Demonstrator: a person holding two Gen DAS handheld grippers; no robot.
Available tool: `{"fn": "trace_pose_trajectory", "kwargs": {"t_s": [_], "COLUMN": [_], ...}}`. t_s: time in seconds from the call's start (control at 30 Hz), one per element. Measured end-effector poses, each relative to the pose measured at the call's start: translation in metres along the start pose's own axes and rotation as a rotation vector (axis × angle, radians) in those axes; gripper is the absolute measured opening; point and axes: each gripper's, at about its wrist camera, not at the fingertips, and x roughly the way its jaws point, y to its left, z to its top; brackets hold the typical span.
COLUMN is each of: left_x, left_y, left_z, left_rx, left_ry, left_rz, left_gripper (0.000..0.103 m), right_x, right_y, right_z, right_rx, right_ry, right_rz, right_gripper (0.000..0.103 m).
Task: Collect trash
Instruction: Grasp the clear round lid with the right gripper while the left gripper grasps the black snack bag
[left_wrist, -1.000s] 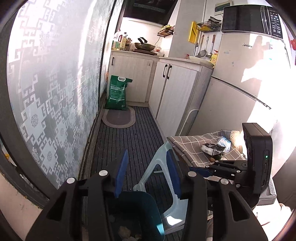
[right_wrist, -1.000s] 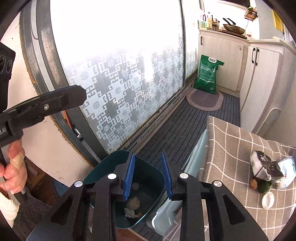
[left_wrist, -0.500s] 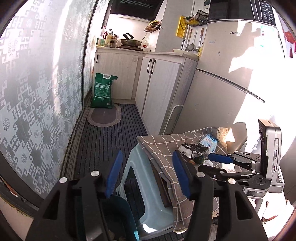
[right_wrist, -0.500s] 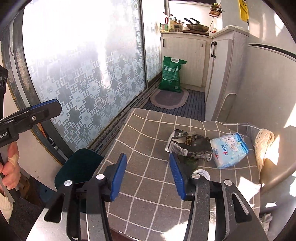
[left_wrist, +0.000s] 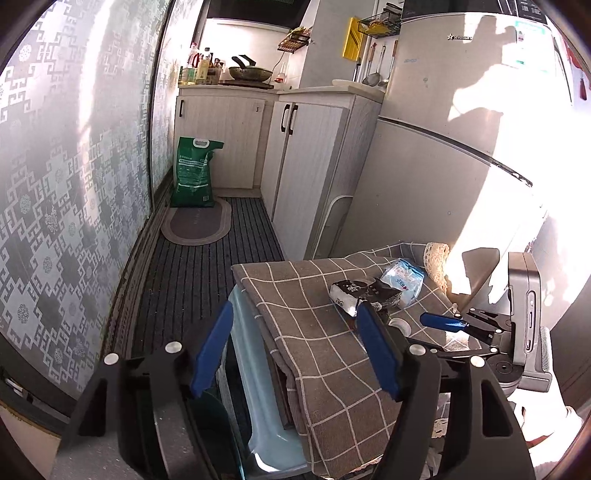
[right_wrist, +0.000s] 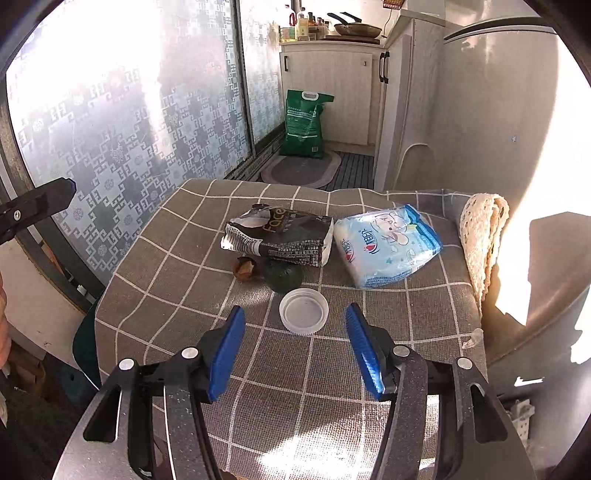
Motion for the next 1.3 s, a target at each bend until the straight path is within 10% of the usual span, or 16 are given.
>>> {"fn": "trace_pose_trajectory", "kwargs": {"t_s": [0.43,1.3], "left_x": [0.029,0.121], "left_y": [-0.027,-0.097], "left_z": [-0.009,-0.013], "left_rx": [0.034,0.047], "left_ry": [0.048,0.150], "left_rz": [-0.021,0.044], "left_gripper": [0.075,0.089], "right_x": [0.022,-0.047], "right_y": [-0.008,-0.061], "right_z": [0.005,-0.015], "right_rx": [-0.009,0.060], "right_ry": [0.011,-0.051], "right_rz": [-0.003,0.062], "right_gripper": [0.030,0.030]}}
